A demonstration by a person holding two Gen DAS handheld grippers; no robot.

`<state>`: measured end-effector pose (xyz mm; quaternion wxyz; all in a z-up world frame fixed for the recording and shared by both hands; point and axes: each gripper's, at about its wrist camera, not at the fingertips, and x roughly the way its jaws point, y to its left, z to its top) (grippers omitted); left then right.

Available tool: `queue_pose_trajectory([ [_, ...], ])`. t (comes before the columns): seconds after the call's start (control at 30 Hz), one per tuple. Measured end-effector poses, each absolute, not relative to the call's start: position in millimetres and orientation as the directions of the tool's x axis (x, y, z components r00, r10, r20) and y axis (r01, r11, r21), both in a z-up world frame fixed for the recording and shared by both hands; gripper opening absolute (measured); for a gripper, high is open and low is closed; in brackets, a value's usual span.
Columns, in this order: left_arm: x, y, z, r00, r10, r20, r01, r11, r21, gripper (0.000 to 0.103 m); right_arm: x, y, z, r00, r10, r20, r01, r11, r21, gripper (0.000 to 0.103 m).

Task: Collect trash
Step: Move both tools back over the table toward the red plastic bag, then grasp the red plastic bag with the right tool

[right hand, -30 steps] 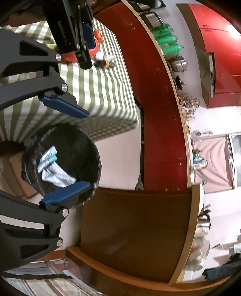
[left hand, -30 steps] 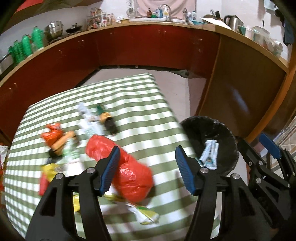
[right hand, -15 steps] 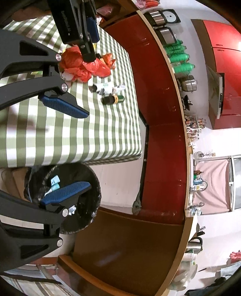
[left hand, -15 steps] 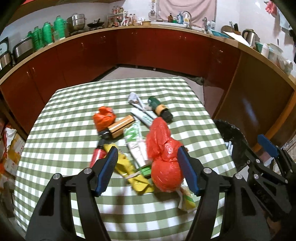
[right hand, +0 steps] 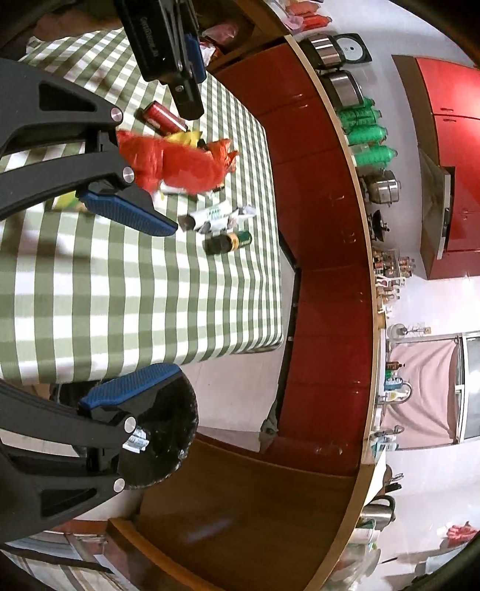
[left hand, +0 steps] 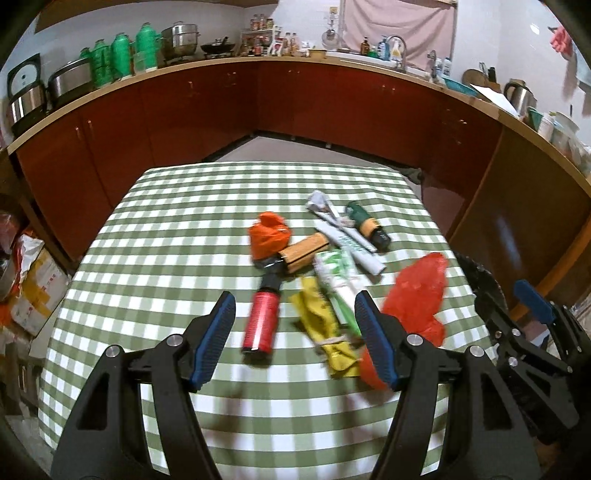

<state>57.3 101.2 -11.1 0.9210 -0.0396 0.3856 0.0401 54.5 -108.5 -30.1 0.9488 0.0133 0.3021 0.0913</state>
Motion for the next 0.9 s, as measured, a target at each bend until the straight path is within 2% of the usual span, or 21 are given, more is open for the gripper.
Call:
queue_pose_trajectory([
  [0.5,41.9,168.8,-30.3,0.662,0.132,-0.738,-0.219,0.975,-0.022,0.065,52.1,-53.7,-32.3,0.768,0.254,-0.587,-0.258,0.963,0.08,0.069],
  [0.83,41.8,186.0,-41.8,0.641,0.133,-0.756,-0.232,0.972,-0.026,0.065,64.7,-28.6,-46.2,0.721,0.245,-0.649,-0.272,0.96,0.06,0.069],
  [0.87,42.1,186.3,-42.7,0.64,0.131,-0.757,-0.232,0.972,-0.027,0.065,65.4,-28.3,-47.7,0.716,0.248,-0.653,-0.273,0.96,0.066,0.067],
  [0.9,42.4,186.9,-43.8,0.638,0.129,-0.759,-0.231,0.972,-0.03,0.065,65.8,-27.9,-48.1,0.711,0.253,-0.656,-0.276,0.959,0.071,0.061],
])
